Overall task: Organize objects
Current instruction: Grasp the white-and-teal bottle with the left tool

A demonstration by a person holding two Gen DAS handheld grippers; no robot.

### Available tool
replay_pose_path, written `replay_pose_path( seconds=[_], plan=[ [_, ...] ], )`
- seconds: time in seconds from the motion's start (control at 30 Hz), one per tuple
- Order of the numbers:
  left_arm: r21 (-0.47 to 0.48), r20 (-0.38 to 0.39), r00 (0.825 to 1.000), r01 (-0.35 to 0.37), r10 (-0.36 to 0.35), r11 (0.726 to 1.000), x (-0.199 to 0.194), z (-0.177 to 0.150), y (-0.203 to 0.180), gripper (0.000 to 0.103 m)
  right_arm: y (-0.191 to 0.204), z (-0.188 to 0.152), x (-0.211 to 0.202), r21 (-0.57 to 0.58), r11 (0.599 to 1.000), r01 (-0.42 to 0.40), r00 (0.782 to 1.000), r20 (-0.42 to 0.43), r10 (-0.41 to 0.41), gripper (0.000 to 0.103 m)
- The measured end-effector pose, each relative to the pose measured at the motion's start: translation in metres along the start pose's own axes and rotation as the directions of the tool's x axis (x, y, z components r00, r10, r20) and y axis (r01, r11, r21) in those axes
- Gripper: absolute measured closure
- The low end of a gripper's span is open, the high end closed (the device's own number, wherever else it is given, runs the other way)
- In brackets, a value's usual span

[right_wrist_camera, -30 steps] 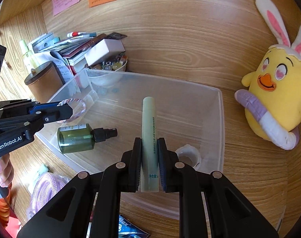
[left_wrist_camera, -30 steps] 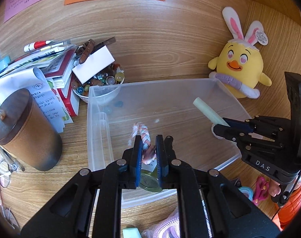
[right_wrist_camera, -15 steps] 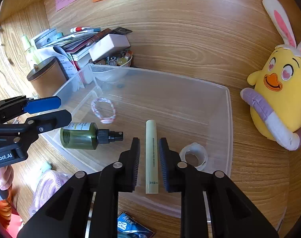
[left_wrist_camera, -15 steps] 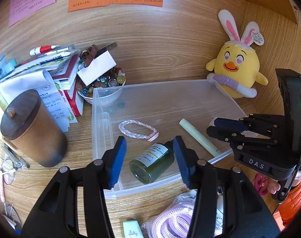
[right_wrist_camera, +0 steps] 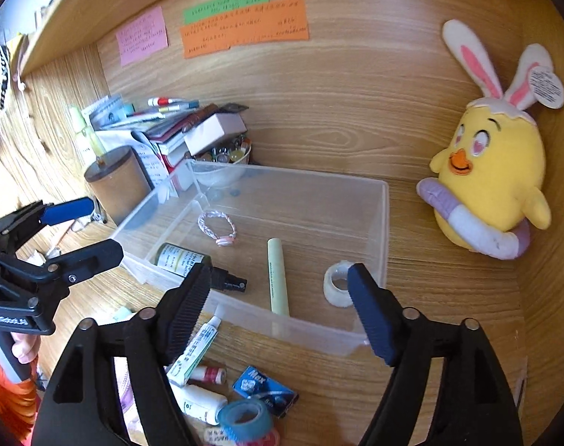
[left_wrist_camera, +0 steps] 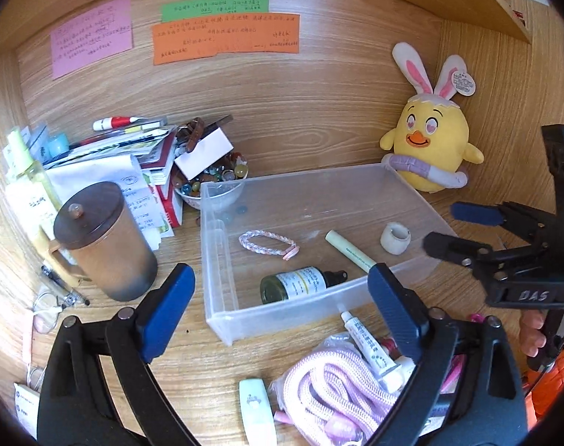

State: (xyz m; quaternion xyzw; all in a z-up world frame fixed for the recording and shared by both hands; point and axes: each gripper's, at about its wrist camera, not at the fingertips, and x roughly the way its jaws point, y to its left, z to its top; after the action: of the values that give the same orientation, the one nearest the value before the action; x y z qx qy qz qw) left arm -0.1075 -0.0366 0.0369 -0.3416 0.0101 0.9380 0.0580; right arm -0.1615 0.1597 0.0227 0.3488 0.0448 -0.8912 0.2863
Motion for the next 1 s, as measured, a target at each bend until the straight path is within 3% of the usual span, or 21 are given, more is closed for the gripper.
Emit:
replay_pose_path(
  seconds=[0.3, 0.43, 0.67, 0.83, 1.0],
  plan=[
    [-0.025, -0.041, 0.997, -0.063, 0.062, 0.998, -0.016, -0.034, 0.016, 0.006, -0.008, -0.035, -0.046, 0.035, 0.999, 0.038, 0.998, 0.053, -0.04, 0.023],
    [-0.055, -0.103, 0.991, -0.088, 0.082, 0.995, -0.009, -0.058, 0.027, 0.006, -0.009, -0.054, -0.05, 0.032, 0.998, 0.052, 0.998, 0.029, -0.053, 0.023],
    [-0.116, -0.199, 0.979, -0.074, 0.05, 0.991, 0.005, -0.09, 0.038, 0.007, -0.009, -0.085, -0.031, 0.042, 0.999, 0.029, 0.998, -0.06, -0.026, 0.023],
    [-0.127, -0.226, 0.974, -0.058, 0.028, 0.99, 0.009, -0.101, 0.037, 0.025, -0.005, -0.097, -0.027, 0.052, 0.999, -0.011, 0.997, -0.081, 0.015, 0.028],
    [-0.161, -0.233, 0.972, -0.046, 0.007, 0.986, 0.006, -0.109, 0.043, 0.04, 0.004, -0.102, -0.02, 0.029, 0.999, -0.042, 0.993, -0.111, 0.045, 0.042]
  ],
)
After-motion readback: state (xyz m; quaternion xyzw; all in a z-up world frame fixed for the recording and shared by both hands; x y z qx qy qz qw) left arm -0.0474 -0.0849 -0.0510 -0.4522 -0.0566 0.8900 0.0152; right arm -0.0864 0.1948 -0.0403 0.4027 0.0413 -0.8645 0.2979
